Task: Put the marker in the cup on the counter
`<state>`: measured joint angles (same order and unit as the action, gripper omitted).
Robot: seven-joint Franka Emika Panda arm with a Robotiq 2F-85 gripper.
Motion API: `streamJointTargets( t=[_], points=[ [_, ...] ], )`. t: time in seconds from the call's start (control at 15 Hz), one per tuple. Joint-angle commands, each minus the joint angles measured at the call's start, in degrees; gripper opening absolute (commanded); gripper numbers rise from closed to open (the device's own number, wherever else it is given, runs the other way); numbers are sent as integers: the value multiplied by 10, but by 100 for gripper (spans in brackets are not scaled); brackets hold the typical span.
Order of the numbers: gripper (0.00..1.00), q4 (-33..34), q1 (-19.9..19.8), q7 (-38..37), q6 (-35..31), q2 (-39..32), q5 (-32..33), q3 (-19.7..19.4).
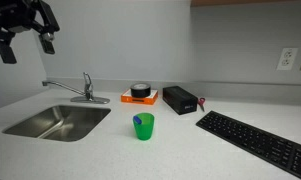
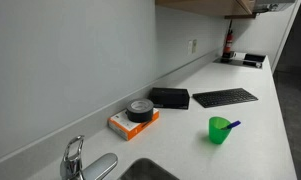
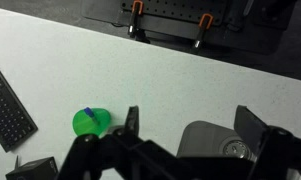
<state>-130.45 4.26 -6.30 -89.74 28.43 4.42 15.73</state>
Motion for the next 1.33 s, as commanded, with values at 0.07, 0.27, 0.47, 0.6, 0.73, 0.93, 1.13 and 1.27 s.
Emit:
streamJointTargets(
  t=[0.07, 0.27, 0.47, 0.6, 0.73, 0.93, 1.13, 1.27],
  points=[
    [100, 1, 19, -7, 2, -4, 6, -15],
    [100, 1, 21, 0, -2, -5, 6, -18],
    [100, -20, 6, -12, -43, -3, 29, -29],
    [100, -42, -7, -27, -85, -6, 50, -44],
    [100, -66, -22, -45, -135, -13, 60, -66],
    [100, -104, -55, -87, -233, -30, 68, -101],
    [100, -107, -85, -99, -260, -61, 49, -135],
    [100, -107, -79, -81, -246, -57, 52, -134]
  ],
)
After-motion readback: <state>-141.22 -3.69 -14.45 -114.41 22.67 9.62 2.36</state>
